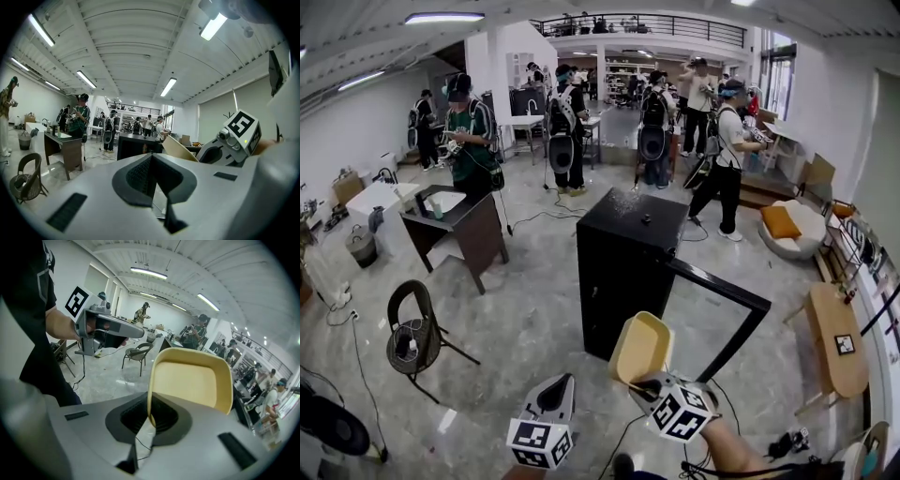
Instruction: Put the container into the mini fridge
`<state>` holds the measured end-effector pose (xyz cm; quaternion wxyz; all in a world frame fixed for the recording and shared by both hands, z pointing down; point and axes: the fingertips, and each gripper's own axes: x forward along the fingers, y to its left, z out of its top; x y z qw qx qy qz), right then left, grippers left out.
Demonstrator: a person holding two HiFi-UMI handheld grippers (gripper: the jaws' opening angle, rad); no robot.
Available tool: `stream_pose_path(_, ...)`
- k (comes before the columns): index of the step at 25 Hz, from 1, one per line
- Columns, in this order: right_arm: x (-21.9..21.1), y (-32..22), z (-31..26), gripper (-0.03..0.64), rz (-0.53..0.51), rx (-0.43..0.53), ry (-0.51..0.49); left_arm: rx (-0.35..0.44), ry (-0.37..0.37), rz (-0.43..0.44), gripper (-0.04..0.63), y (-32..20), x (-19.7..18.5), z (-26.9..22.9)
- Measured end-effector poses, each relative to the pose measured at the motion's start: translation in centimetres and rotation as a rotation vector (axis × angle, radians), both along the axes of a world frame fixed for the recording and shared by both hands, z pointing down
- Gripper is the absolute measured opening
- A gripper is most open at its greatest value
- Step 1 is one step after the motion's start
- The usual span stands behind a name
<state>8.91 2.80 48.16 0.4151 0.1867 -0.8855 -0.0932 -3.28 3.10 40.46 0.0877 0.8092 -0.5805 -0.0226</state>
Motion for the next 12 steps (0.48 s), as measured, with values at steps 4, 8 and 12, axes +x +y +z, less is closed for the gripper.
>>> stream_pose_path(4,1.0,-2.0,-0.2,0.018,-0.021,-0.002,-0.005,-0.008,-0.009,-0.011,0.006,-2.4,1.2,-0.1)
stream_pose_path(8,2.0,-3.8,-0.5,0.018,-0.053,0.006,-0.006,-0.004,-0.011,-0.015,0.008,-4.8,2.7,-0.2)
stream_pose_path(12,3.5,-5.4,-0.6,0.018,-0.073,0.007,-0.013,-0.001,-0.016,-0.029,0.006,-6.9,4.1,-0.6)
